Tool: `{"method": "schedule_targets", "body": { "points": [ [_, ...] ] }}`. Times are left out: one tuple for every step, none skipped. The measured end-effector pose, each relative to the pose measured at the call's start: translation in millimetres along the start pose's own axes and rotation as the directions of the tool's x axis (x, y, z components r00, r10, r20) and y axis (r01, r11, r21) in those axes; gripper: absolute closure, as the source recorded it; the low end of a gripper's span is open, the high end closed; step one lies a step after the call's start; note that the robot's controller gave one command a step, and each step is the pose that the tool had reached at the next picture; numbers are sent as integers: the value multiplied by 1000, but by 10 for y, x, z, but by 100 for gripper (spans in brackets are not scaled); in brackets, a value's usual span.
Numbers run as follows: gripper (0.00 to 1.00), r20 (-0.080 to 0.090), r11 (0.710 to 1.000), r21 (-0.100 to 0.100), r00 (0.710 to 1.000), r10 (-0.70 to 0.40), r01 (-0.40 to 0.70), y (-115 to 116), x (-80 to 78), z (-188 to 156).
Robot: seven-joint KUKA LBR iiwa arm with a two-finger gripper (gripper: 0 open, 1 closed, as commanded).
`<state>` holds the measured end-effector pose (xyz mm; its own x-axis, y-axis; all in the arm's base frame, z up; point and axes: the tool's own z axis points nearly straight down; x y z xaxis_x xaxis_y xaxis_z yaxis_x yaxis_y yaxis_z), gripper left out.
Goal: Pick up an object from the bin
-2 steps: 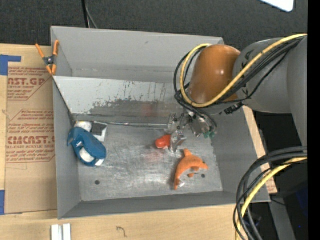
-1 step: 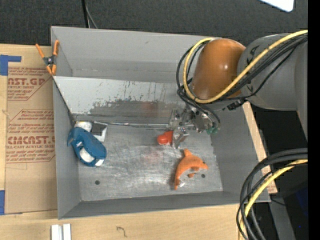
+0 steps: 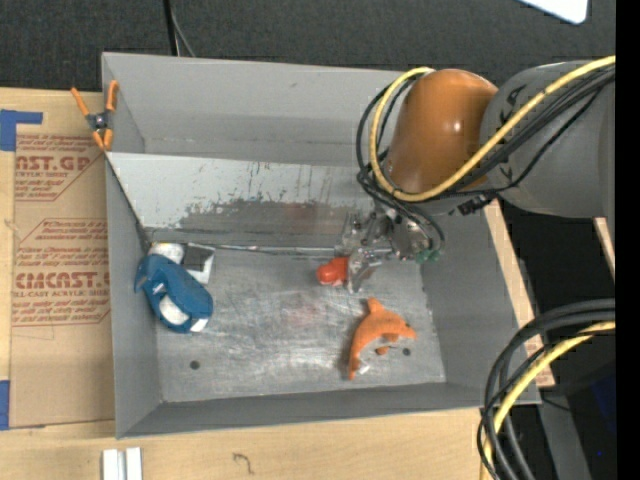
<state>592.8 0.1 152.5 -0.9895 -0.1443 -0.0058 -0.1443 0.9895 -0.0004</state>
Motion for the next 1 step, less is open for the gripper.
{"method": "schedule_targets", "body": {
  "points": [
    [100, 0, 1000, 0, 1000, 0, 0, 0, -2, -64]
  ]
}}
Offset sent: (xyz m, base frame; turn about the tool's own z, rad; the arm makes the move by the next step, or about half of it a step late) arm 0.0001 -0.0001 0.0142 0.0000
